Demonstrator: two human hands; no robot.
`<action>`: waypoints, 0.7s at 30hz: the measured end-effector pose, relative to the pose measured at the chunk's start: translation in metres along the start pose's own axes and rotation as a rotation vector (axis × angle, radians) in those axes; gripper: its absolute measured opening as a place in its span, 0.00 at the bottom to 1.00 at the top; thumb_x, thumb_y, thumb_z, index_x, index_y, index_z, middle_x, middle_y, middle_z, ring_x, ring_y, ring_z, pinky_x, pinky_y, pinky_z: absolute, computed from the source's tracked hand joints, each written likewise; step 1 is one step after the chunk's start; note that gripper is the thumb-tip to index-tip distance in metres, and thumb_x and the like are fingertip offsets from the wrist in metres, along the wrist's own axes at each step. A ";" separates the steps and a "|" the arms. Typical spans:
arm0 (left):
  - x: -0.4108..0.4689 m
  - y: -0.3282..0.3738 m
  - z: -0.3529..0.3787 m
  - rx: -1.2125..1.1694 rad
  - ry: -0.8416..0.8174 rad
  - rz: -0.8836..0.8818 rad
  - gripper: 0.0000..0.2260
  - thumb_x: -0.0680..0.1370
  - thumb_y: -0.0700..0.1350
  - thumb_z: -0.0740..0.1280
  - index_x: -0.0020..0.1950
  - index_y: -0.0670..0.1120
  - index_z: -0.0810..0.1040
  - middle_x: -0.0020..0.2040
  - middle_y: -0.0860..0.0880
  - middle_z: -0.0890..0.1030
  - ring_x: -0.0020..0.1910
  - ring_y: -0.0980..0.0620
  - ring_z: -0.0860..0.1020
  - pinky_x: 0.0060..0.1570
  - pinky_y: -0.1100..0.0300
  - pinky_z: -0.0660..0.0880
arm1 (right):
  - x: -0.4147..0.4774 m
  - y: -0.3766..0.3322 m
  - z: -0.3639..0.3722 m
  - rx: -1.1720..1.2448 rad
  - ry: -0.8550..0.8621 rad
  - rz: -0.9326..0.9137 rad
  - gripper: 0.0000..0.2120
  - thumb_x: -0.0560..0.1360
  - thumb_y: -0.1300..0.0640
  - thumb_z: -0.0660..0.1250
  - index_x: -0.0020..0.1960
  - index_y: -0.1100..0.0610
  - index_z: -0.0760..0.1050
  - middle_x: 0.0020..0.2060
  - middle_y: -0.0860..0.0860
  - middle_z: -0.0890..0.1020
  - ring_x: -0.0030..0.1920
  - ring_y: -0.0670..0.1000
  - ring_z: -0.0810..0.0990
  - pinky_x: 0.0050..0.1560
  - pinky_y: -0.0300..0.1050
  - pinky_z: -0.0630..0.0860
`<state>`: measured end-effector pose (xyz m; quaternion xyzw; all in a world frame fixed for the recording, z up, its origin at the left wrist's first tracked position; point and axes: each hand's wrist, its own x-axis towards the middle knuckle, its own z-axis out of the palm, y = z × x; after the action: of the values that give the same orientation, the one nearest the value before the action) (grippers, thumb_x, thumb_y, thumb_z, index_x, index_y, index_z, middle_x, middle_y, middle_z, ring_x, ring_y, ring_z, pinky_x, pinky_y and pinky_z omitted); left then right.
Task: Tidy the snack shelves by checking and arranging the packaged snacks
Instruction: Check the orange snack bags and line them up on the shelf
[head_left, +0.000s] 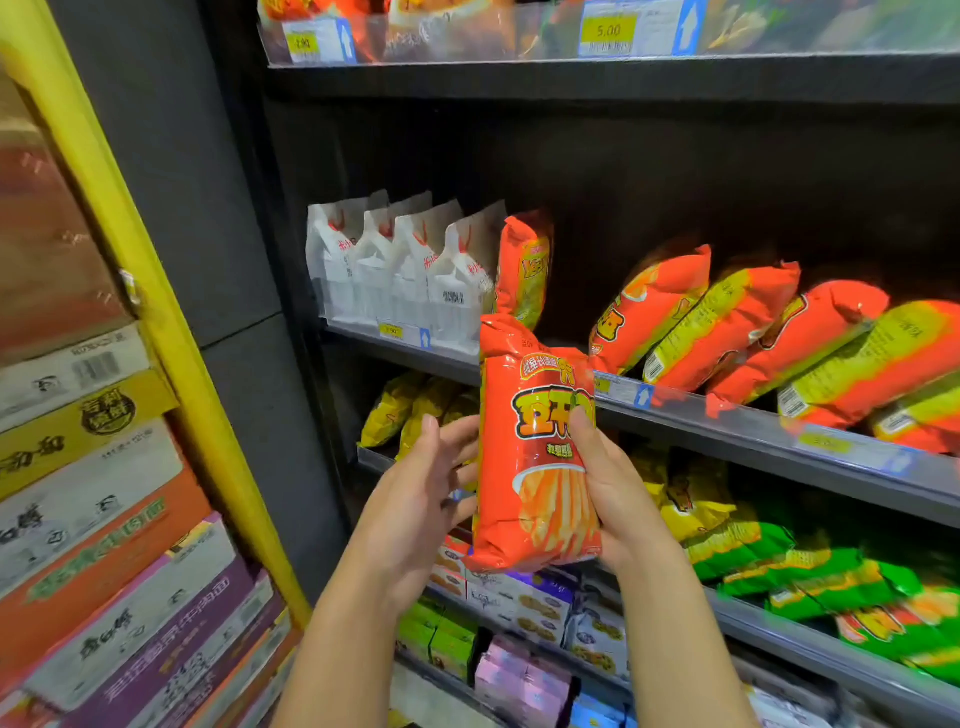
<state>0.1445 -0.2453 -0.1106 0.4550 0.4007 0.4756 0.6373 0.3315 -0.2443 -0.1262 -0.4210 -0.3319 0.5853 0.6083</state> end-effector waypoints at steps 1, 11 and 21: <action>-0.002 -0.001 0.001 -0.011 0.013 -0.019 0.25 0.85 0.63 0.52 0.69 0.52 0.79 0.63 0.53 0.86 0.62 0.54 0.84 0.62 0.50 0.77 | -0.001 0.002 -0.004 0.019 -0.011 0.023 0.37 0.68 0.37 0.72 0.70 0.59 0.76 0.58 0.60 0.87 0.56 0.59 0.87 0.56 0.56 0.83; -0.015 -0.006 0.051 0.069 0.064 -0.089 0.26 0.78 0.67 0.59 0.68 0.53 0.79 0.62 0.51 0.86 0.62 0.49 0.84 0.69 0.41 0.76 | -0.012 0.000 -0.055 -0.004 -0.038 0.034 0.33 0.71 0.37 0.70 0.70 0.56 0.76 0.58 0.57 0.87 0.58 0.59 0.87 0.62 0.61 0.82; -0.032 -0.047 0.100 0.260 0.273 -0.115 0.19 0.81 0.67 0.64 0.62 0.55 0.80 0.51 0.50 0.89 0.47 0.47 0.89 0.43 0.49 0.85 | -0.044 -0.003 -0.075 -0.373 -0.059 -0.032 0.25 0.78 0.29 0.60 0.62 0.46 0.79 0.55 0.46 0.88 0.54 0.47 0.87 0.61 0.58 0.83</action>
<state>0.2426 -0.3027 -0.1270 0.4411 0.5666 0.4401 0.5391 0.3957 -0.2967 -0.1515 -0.5038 -0.4589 0.5159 0.5191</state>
